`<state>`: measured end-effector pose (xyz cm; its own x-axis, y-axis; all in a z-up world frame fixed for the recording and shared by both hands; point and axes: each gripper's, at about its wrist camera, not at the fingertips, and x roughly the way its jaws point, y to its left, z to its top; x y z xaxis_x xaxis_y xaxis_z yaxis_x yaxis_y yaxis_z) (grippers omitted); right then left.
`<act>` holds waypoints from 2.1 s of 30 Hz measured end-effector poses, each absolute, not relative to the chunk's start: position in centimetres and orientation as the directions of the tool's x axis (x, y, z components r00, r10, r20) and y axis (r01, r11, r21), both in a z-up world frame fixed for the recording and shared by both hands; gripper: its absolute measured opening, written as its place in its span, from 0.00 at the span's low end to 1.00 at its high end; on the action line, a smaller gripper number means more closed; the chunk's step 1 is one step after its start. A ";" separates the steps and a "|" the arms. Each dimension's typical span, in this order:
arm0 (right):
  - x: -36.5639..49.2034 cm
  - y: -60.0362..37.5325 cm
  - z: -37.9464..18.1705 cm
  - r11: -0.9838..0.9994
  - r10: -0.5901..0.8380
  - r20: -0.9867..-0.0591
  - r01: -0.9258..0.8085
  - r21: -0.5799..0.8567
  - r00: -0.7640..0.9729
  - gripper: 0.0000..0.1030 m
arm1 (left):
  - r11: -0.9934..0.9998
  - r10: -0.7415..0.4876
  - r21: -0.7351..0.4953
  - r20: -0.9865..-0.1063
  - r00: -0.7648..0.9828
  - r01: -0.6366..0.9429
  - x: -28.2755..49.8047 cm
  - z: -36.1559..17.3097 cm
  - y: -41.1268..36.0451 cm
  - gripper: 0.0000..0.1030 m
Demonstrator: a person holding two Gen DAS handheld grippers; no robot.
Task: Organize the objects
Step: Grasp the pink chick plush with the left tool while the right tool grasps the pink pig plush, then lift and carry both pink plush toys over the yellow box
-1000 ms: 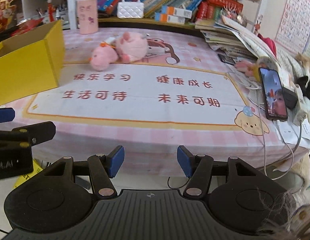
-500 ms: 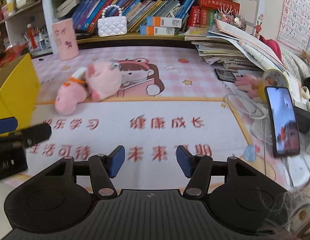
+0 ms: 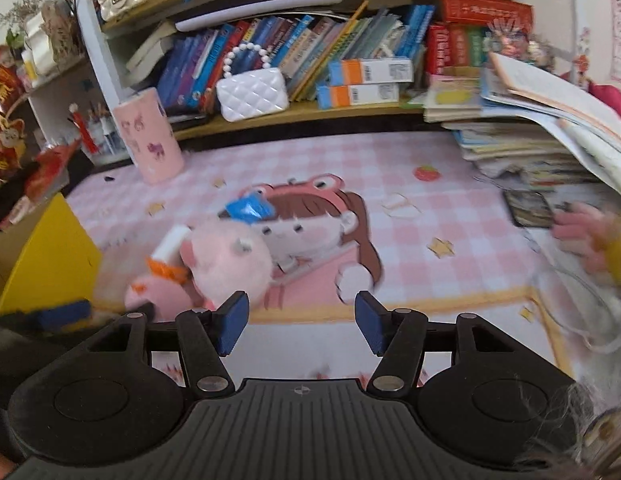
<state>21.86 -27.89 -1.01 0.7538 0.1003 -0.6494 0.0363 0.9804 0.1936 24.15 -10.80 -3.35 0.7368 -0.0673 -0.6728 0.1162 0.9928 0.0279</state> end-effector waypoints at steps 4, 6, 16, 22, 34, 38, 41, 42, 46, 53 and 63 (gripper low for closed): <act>24.2 -27.5 -0.5 0.973 0.180 -0.639 -0.039 0.228 0.748 0.66 | 0.995 -0.035 0.045 -0.696 0.717 0.092 25.9 -4.9 -11.1 0.66; 25.3 -27.2 -0.3 0.963 0.234 -0.633 -0.084 0.257 0.738 0.75 | 0.995 -0.029 0.049 -0.709 0.705 0.091 26.5 -5.5 -11.0 0.51; 31.3 -23.1 -2.7 0.951 0.300 -0.680 -0.263 0.160 0.670 0.82 | 0.988 -0.092 0.023 -0.716 0.692 0.156 23.6 -4.1 -10.3 0.48; 33.7 -21.9 -5.6 0.956 0.264 -0.736 -0.270 0.115 0.623 0.64 | 0.985 -0.135 -0.026 -0.732 0.667 0.170 21.1 -3.4 -9.5 0.48; 25.1 -25.0 -2.4 0.984 0.174 -0.691 -0.103 0.144 0.701 0.61 | 0.959 -0.279 -0.151 -0.666 0.691 0.241 18.4 -1.1 -7.6 0.48; 20.8 -25.2 -1.5 0.991 0.100 -0.690 -0.013 0.130 0.717 0.61 | 0.948 -0.311 -0.165 -0.649 0.694 0.270 16.7 -1.0 -6.6 0.48; 18.1 -24.2 -1.0 0.991 0.076 -0.682 0.020 0.131 0.728 0.61 | 0.942 -0.330 -0.181 -0.640 0.694 0.282 15.1 -1.2 -5.5 0.48; 17.3 -23.7 -0.8 0.991 0.071 -0.679 0.024 0.129 0.731 0.61 | 0.940 -0.336 -0.187 -0.639 0.692 0.284 14.5 -1.3 -5.0 0.48; 14.0 -21.3 -0.3 0.995 0.053 -0.675 0.019 0.099 0.736 0.61 | 0.942 -0.335 -0.200 -0.638 0.693 0.271 12.2 -1.5 -2.7 0.48; 8.9 -16.8 -1.3 0.996 0.085 -0.712 -0.038 0.082 0.697 0.61 | 0.961 -0.277 -0.197 -0.664 0.695 0.194 8.0 -1.9 2.5 0.48; 5.2 -9.9 -1.5 0.983 0.152 -0.713 -0.181 0.036 0.684 0.61 | 0.973 -0.222 -0.199 -0.650 0.727 0.119 4.1 -1.5 7.8 0.48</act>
<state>5.25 -9.89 -1.52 0.6840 0.1523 -0.7134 -0.1810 0.9828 0.0363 4.07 7.84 -1.50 0.7266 -0.2219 -0.6503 0.1194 0.9728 -0.1985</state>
